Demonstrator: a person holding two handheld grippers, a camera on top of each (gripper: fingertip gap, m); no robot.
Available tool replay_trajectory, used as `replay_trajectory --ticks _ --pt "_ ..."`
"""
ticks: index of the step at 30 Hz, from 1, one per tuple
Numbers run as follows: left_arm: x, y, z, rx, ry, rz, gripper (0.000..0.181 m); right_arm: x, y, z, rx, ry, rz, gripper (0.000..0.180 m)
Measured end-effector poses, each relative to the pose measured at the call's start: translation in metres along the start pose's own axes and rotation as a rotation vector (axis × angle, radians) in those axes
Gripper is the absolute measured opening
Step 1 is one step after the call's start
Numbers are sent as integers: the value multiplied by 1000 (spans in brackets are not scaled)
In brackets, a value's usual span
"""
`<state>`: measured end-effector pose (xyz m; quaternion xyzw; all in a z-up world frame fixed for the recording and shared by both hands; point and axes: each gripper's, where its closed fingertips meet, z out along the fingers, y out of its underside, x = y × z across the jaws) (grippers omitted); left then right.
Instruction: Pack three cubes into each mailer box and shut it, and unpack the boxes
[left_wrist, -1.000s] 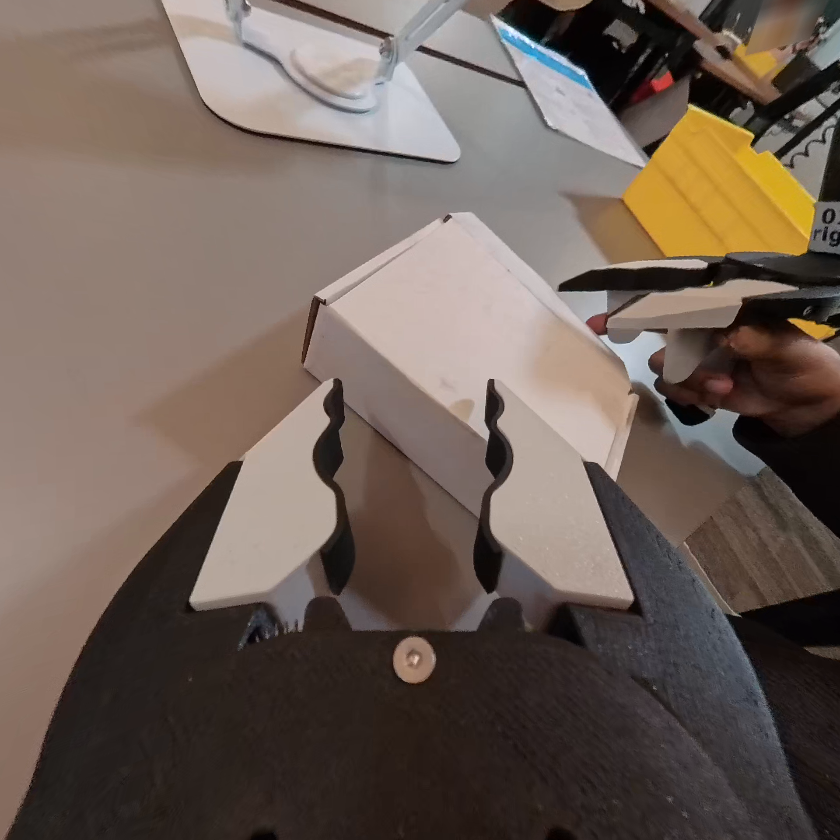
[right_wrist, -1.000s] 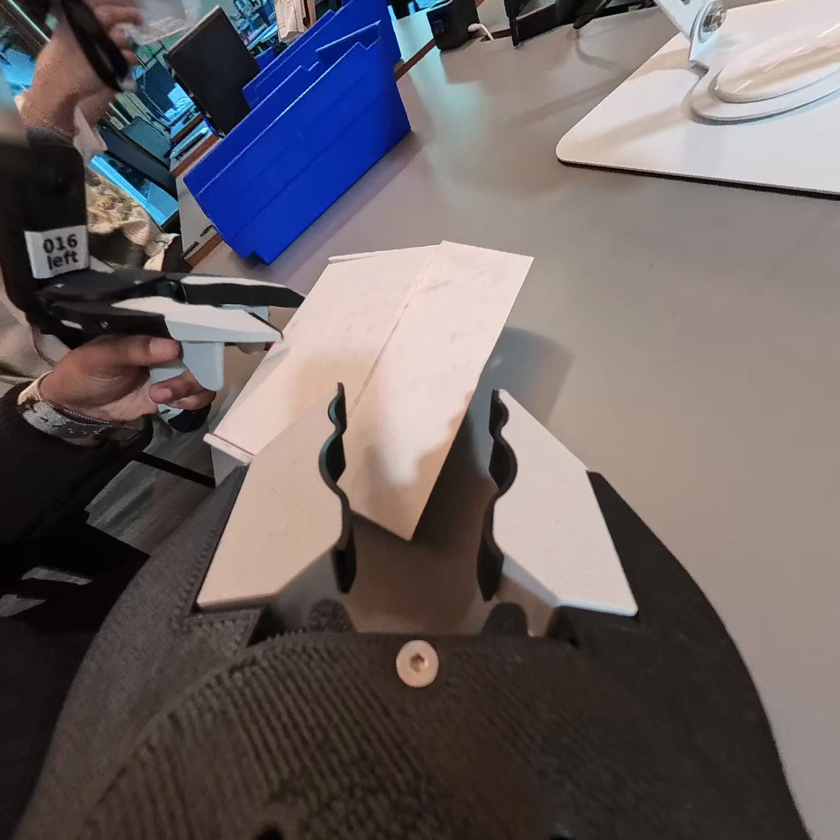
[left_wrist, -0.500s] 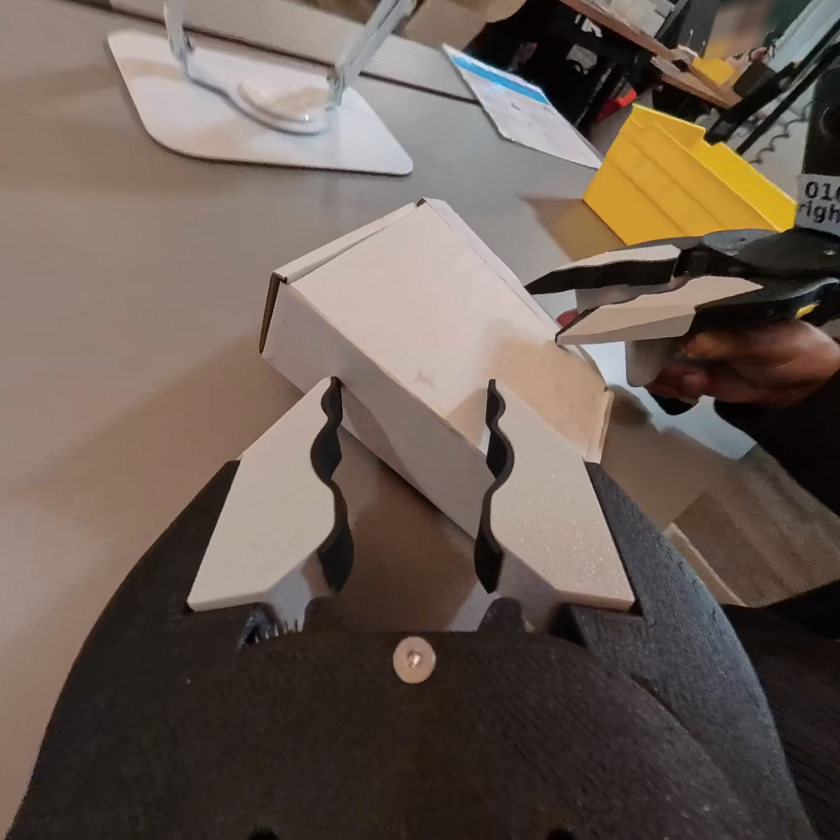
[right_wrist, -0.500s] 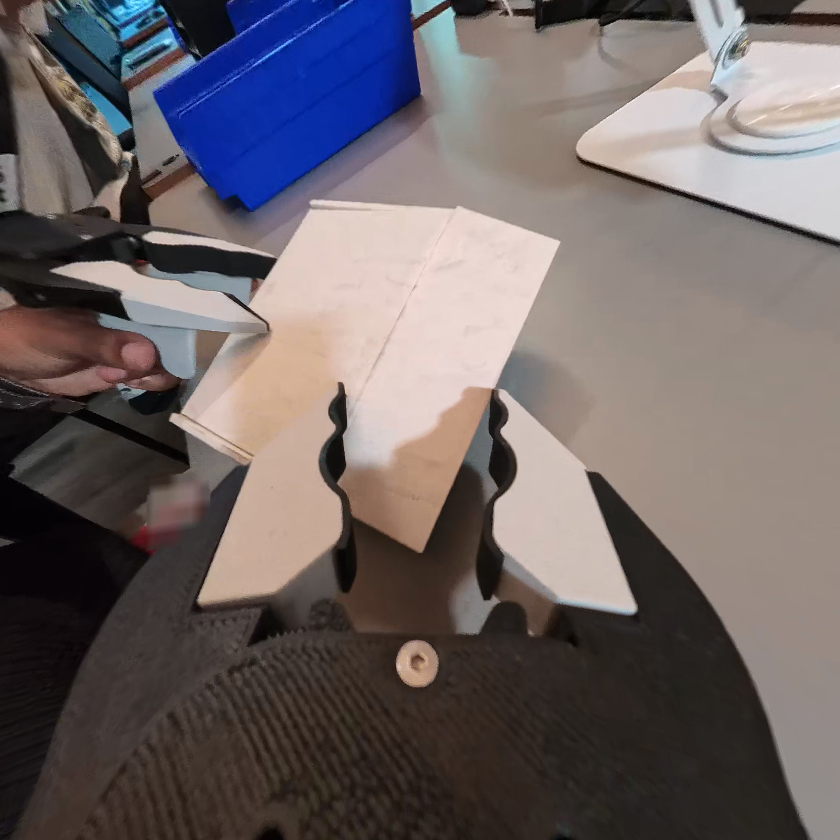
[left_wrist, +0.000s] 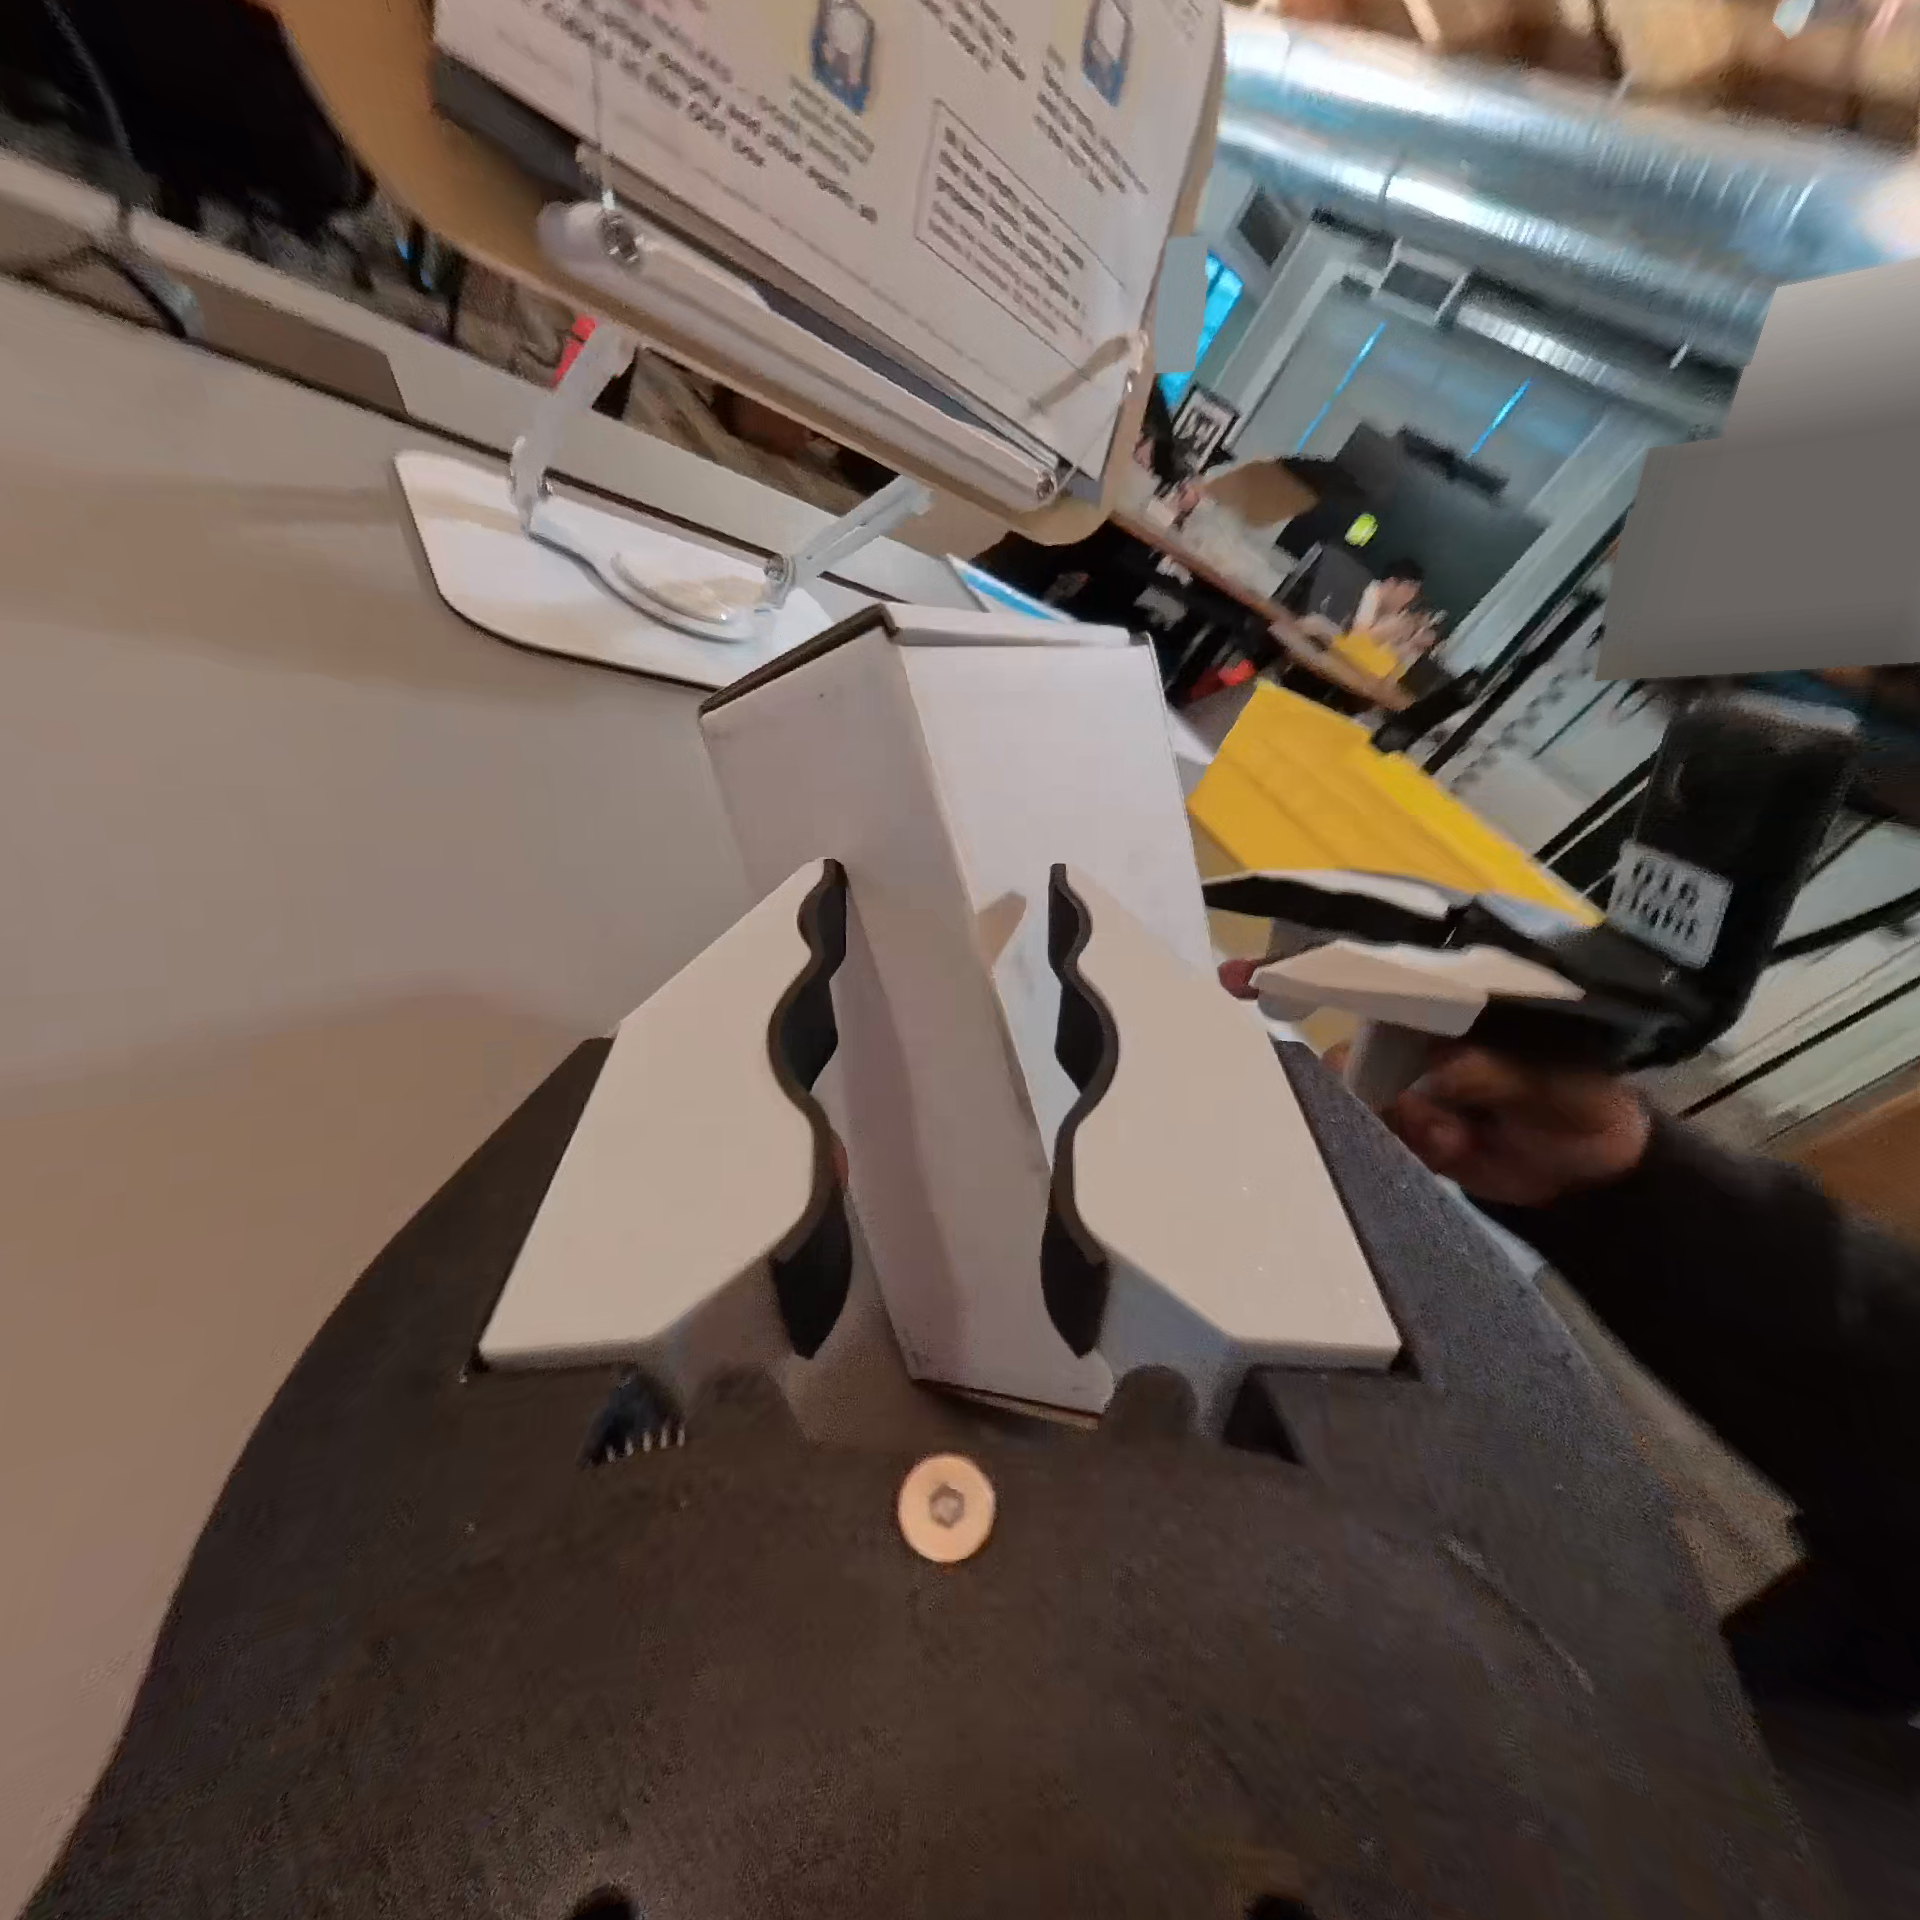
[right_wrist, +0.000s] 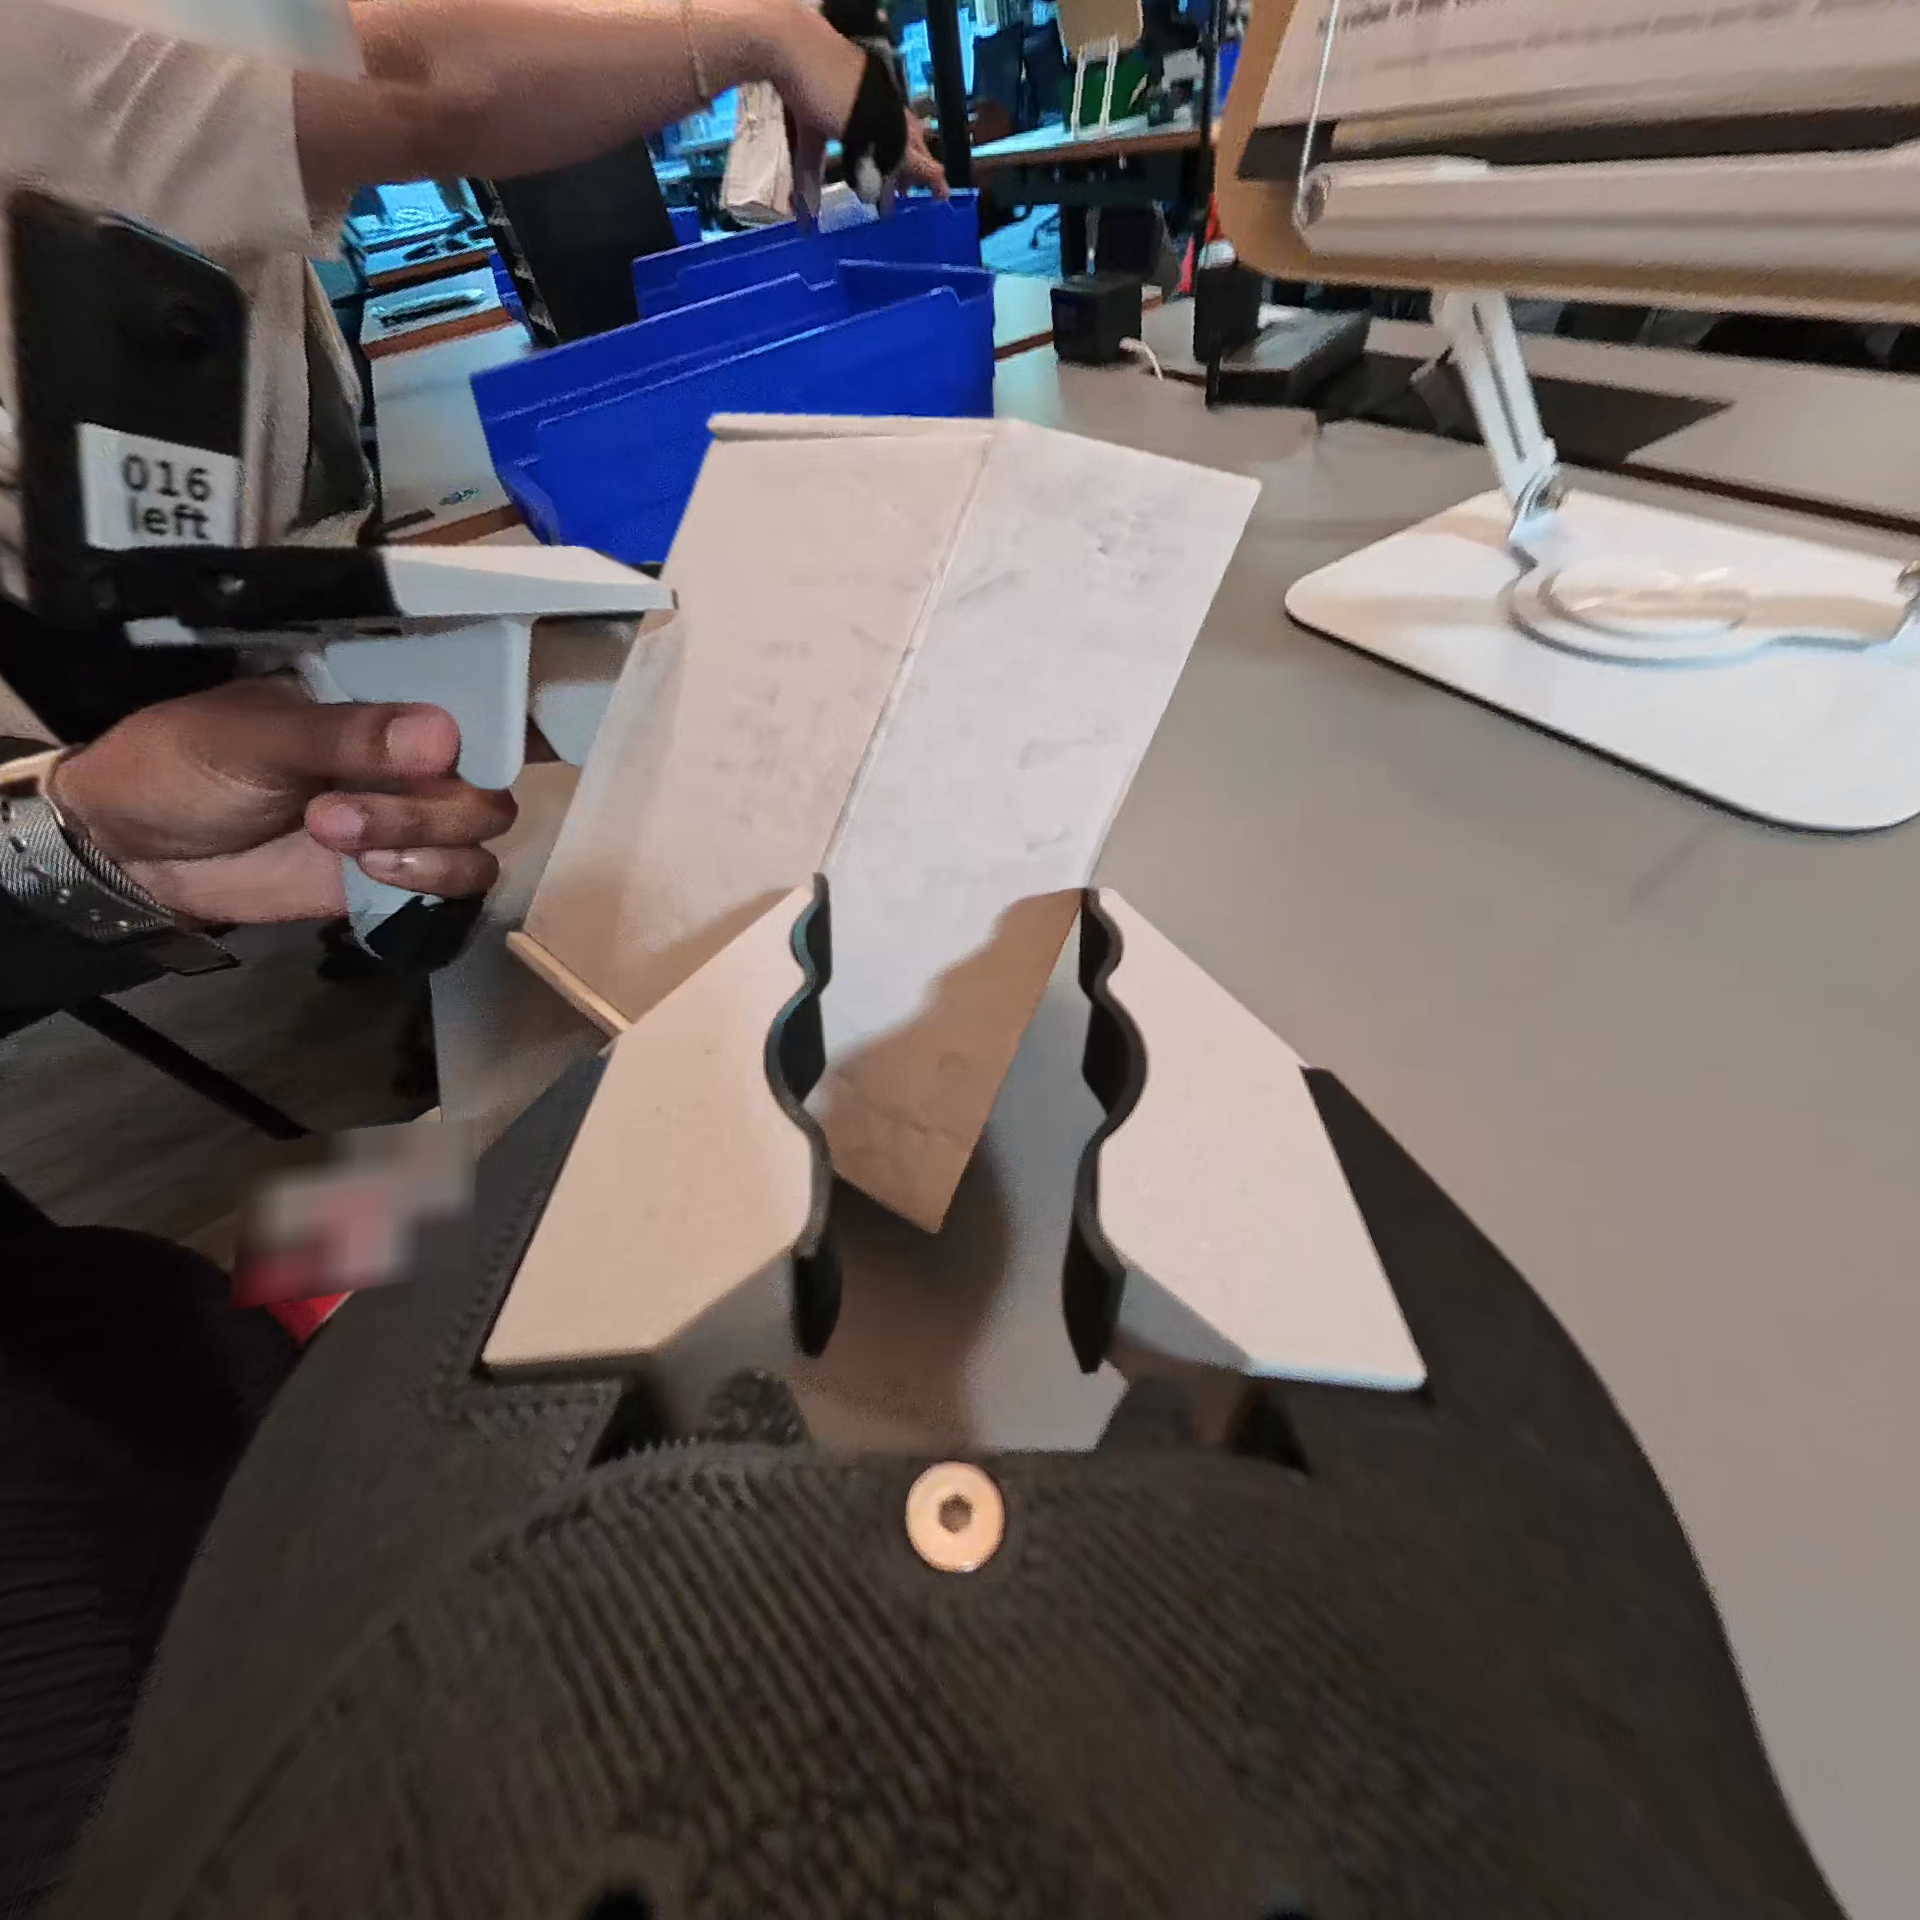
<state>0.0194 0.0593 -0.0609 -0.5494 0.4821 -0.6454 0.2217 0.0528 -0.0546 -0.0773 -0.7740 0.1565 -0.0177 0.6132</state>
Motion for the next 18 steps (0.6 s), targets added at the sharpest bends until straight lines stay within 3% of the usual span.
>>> replay_trajectory --ticks 3,11,18 --pt "-7 0 -1 11 33 -115 34 -4 -2 -1 18 17 -49 42" --pt "0 -6 -1 55 116 -80 31 -5 3 -11 35 41 -101 30" --pt "-10 0 5 -1 112 -130 30 -14 19 -12 -50 -6 -142 30"
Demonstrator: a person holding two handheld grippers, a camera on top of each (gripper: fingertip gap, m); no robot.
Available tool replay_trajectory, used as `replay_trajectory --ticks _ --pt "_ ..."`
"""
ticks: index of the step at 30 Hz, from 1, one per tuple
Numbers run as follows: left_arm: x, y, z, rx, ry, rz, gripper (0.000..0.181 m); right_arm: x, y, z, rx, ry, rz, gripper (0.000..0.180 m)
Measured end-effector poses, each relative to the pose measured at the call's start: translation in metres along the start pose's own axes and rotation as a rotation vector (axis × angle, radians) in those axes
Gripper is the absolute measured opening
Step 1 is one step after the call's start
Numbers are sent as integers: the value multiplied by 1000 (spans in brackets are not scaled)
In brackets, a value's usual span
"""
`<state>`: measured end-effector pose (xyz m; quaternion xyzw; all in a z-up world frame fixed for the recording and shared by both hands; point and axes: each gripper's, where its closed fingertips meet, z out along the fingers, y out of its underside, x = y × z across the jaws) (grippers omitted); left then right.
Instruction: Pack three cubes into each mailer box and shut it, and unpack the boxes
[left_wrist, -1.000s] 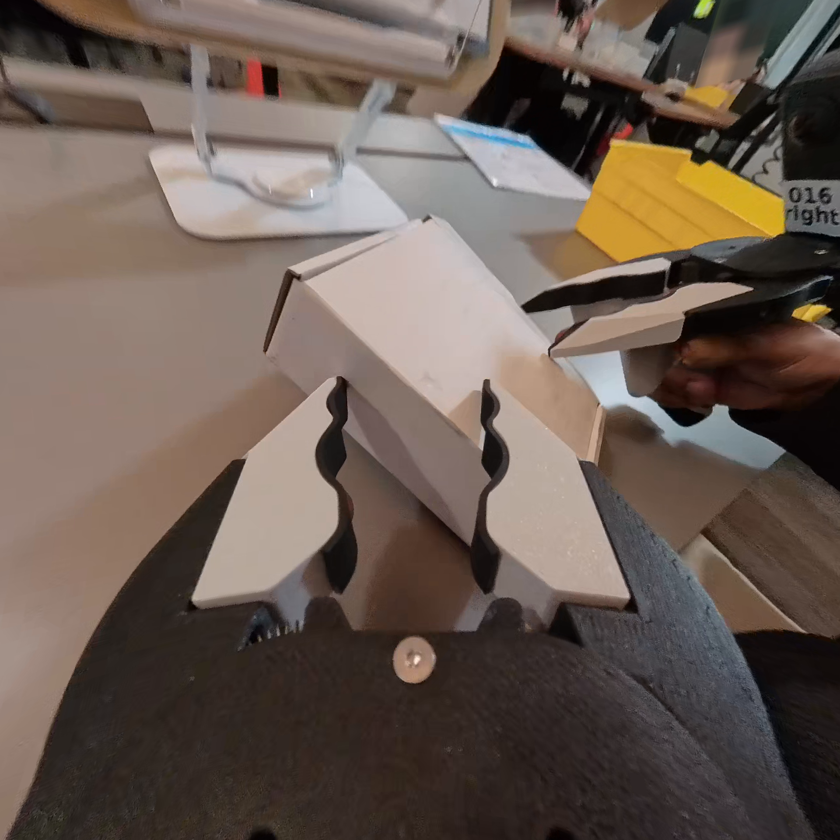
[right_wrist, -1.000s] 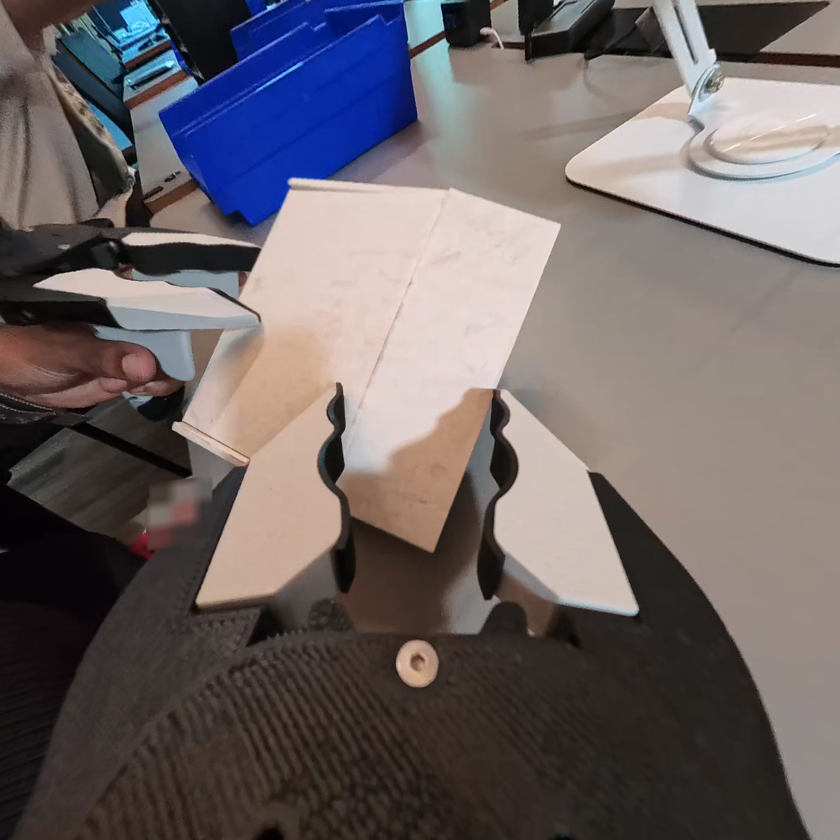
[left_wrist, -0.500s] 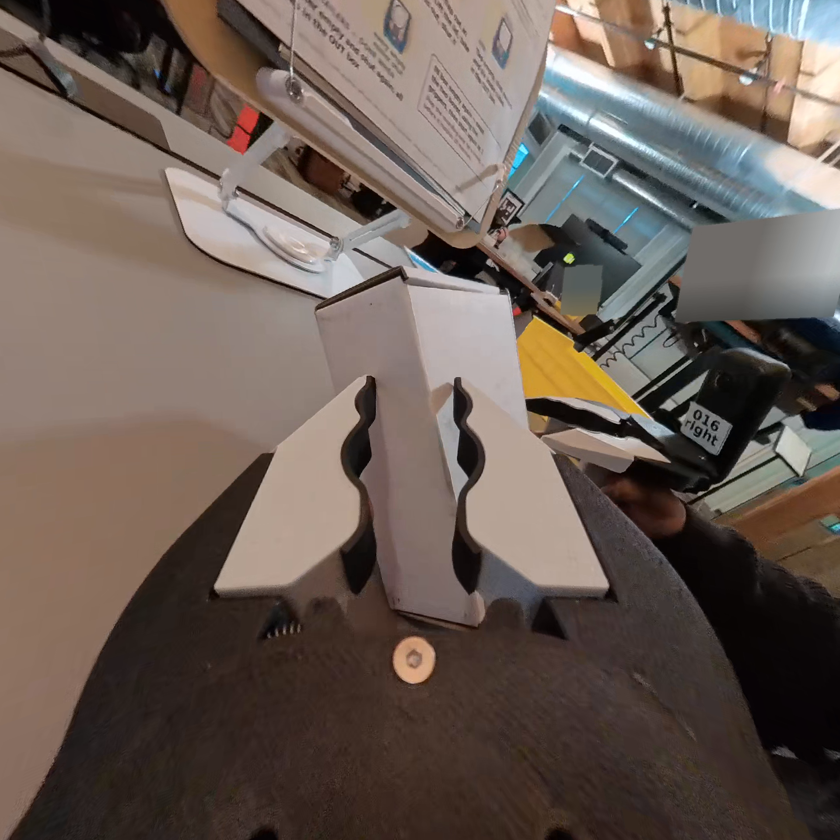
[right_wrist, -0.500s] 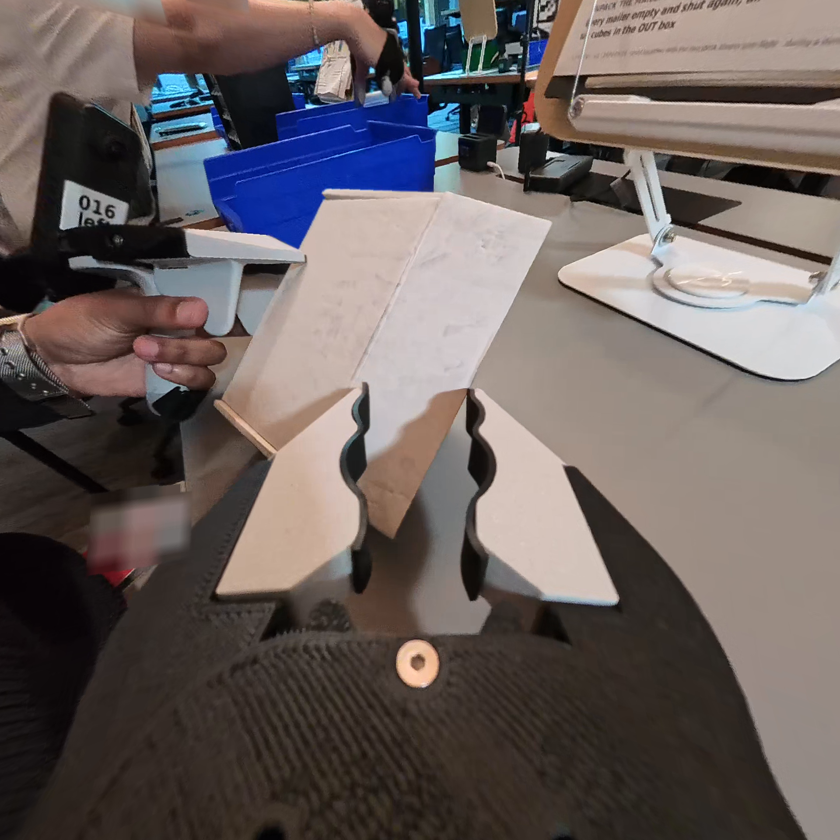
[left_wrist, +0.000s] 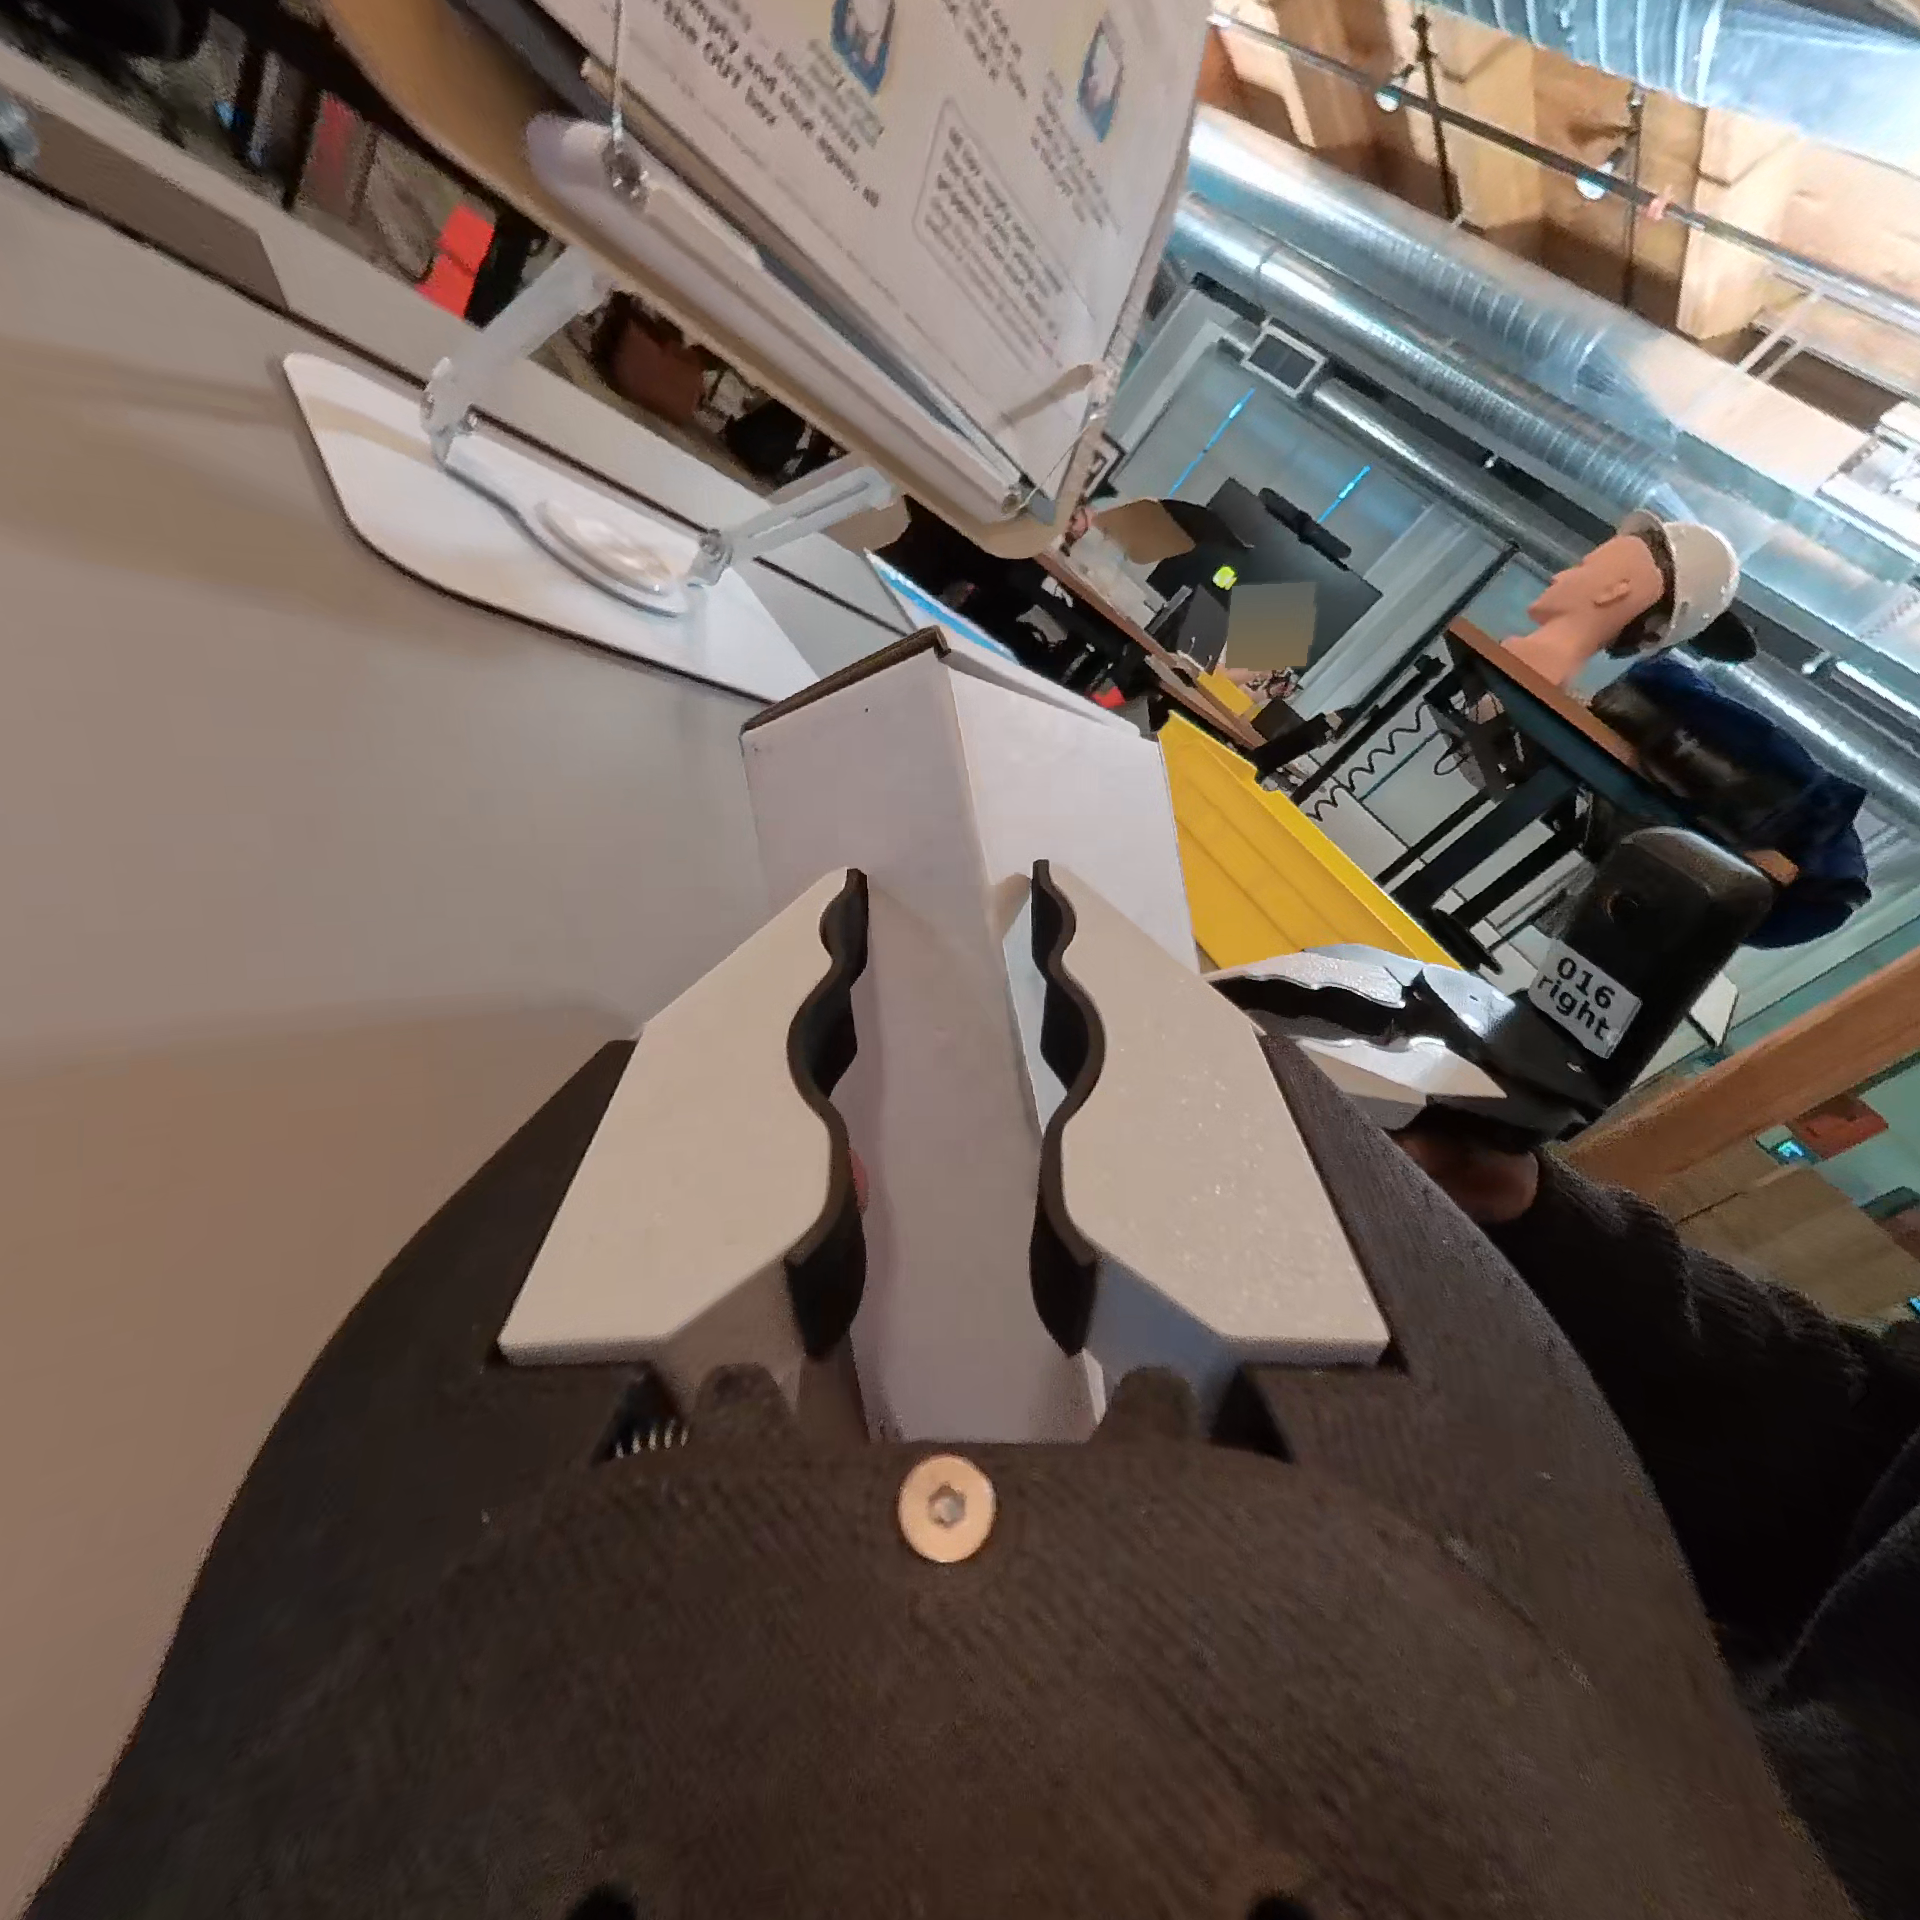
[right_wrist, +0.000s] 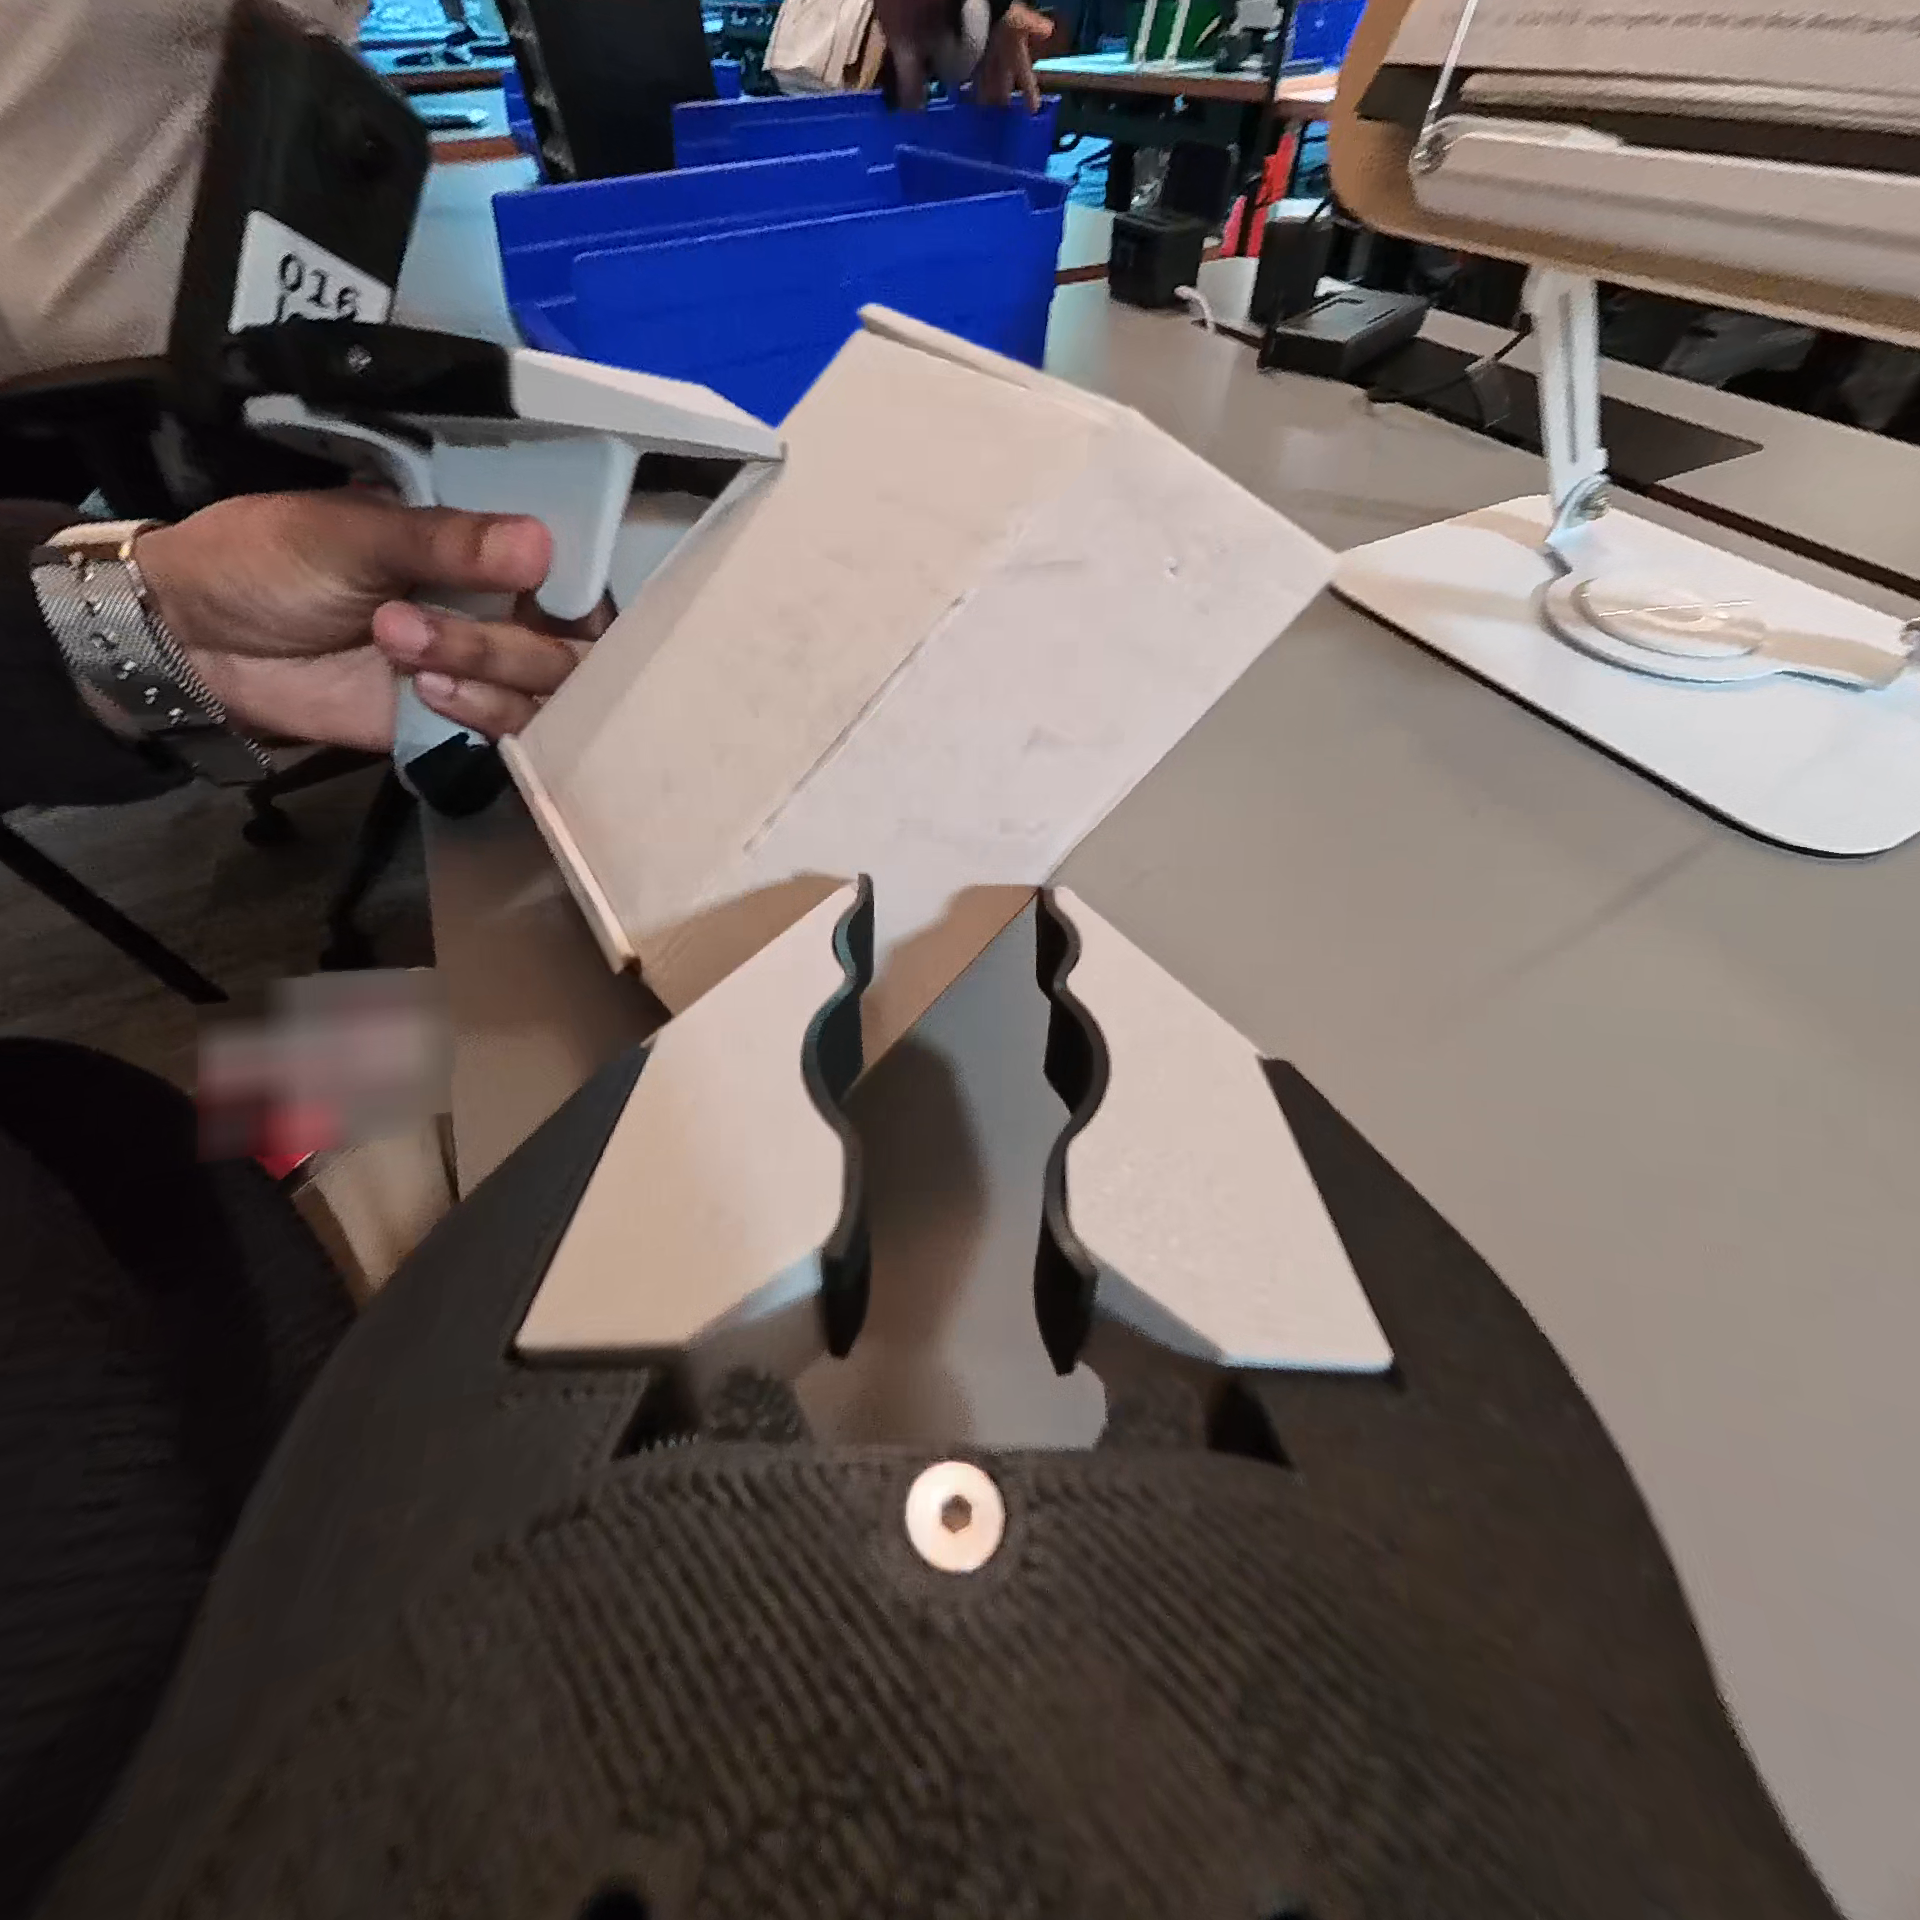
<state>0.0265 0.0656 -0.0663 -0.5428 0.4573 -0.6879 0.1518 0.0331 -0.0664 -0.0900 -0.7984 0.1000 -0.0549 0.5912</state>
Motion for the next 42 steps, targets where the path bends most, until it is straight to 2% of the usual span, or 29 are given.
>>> replay_trajectory --ticks 6,9,12,14,16,19,21,27,32,42 --pt "-24 12 8 -100 -82 -110 34 -13 14 6 -96 -105 -19 39" --pt "-26 12 10 -118 -73 -118 27 -11 19 4 -133 -153 -1 44" --pt "-17 -5 5 -104 -51 -132 37 9 9 -3 -97 -148 73 48" --pt "5 -15 0 -100 -14 -66 42 30 -2 -7 -57 -141 132 50" --pt "27 -8 0 -163 -18 63 56 52 -10 -6 -35 -145 174 54" --pt "37 32 2 -394 -123 369 87 66 -17 9 -51 -255 236 69" --pt "44 57 3 -514 -150 539 97 60 -16 23 -92 -369 251 77" --pt "39 91 9 -625 -207 811 103 37 -3 56 -195 -533 155 77" --pt "32 100 15 -636 -247 979 111 31 9 56 -230 -493 85 75" --pt "31 103 14 -675 -232 997 112 35 10 55 -257 -444 192 64"
